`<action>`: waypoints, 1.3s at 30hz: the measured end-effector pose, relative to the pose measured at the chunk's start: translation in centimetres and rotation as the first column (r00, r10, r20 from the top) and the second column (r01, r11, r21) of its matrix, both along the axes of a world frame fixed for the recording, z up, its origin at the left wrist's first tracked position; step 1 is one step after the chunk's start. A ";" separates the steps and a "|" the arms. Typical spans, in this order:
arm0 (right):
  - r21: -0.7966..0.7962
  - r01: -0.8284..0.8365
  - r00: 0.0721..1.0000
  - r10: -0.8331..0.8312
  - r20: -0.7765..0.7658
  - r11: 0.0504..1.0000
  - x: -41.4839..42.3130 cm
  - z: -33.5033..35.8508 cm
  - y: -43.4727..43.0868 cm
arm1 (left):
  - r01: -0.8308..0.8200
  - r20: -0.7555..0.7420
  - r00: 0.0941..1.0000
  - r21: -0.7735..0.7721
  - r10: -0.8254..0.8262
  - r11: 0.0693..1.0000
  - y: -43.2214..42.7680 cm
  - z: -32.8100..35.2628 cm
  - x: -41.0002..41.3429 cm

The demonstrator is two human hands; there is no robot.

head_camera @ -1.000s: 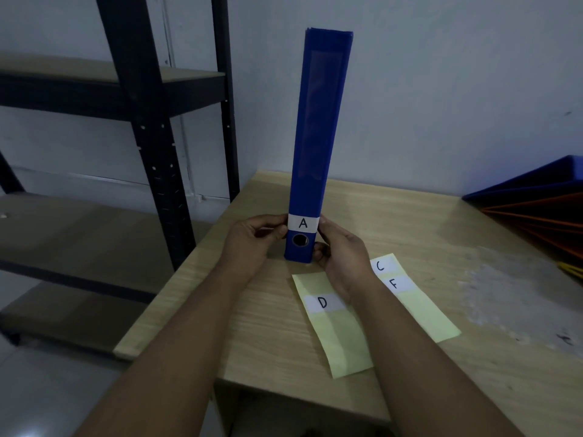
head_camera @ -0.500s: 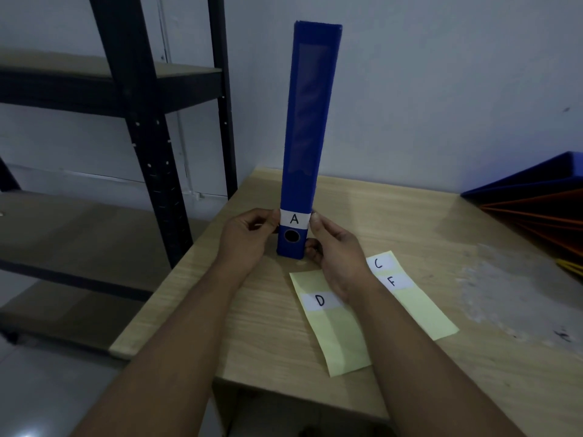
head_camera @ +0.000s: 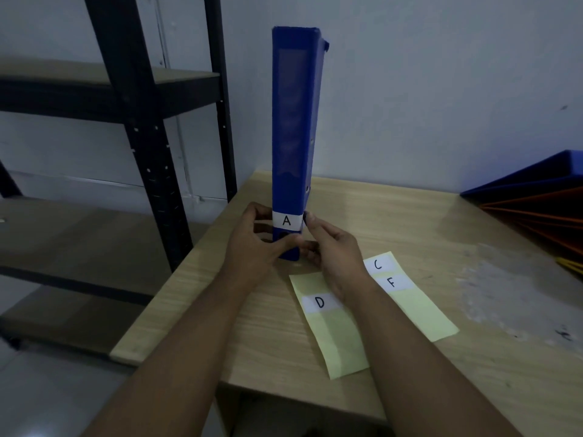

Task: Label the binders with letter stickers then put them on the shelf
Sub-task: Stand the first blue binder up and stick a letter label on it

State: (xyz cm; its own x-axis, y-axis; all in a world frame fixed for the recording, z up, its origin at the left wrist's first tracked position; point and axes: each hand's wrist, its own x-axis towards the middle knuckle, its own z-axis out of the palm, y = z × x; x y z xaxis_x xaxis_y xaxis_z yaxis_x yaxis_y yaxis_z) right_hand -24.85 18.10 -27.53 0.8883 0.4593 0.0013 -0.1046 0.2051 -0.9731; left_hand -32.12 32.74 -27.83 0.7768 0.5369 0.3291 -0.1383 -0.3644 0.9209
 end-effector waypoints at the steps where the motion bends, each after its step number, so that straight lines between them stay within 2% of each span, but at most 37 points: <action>1: -0.018 0.021 1.000 -0.021 0.010 1.000 0.0 0.1 0.2 | 0.007 -0.004 1.000 0.021 -0.007 1.000 -0.1 0.0 0.0; 5: -0.066 0.082 0.997 -0.081 0.008 0.994 0.3 0.5 0.9 | -0.016 0.025 1.000 0.094 0.014 0.995 -0.2 -0.3 0.1; 11: 0.005 -0.047 0.989 0.048 -0.139 0.999 0.8 1.3 0.6 | -0.041 0.036 0.999 0.133 0.037 0.990 -0.3 -0.4 0.3; 15: 0.062 -0.073 0.973 0.085 -0.216 0.995 1.0 1.4 0.3 | -0.060 0.039 0.998 0.157 0.055 0.986 -0.6 -0.3 0.3; 22: 0.095 0.023 0.985 -0.006 -0.173 0.995 1.0 0.2 1.0 | -0.166 0.062 0.986 0.246 0.156 0.955 -1.2 0.1 0.0; 25: 0.073 0.045 0.991 -0.035 -0.128 0.996 0.7 0.0 1.3 | -0.197 0.063 0.980 0.218 0.188 0.956 -1.1 0.3 -0.2; 27: 0.025 0.076 0.996 -0.074 -0.041 0.997 0.4 -0.1 1.3 | -0.200 0.057 0.980 0.159 0.193 0.967 -0.9 0.3 -0.2; 29: -0.070 0.146 0.980 -0.134 0.150 0.987 0.6 -0.6 1.3 | -0.183 0.043 0.983 0.117 0.179 0.976 -0.7 0.2 -0.1; 32: -0.160 0.252 0.903 -0.172 0.394 0.954 0.7 -1.1 1.3 | -0.140 0.037 0.990 0.092 0.137 0.986 -0.3 0.0 0.1; 39: -0.147 0.362 0.841 -0.254 0.478 0.920 -0.1 -0.6 2.6 | -0.068 0.052 0.996 0.048 0.066 0.996 -0.1 -0.3 0.5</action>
State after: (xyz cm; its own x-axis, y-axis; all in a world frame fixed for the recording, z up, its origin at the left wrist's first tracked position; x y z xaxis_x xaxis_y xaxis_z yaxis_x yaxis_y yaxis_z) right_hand -24.93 20.68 -28.11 0.9124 0.1975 0.3584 0.3783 -0.0736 -0.9227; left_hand -31.66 32.60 -28.17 0.7213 0.5689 0.3950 -0.1582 -0.4199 0.8937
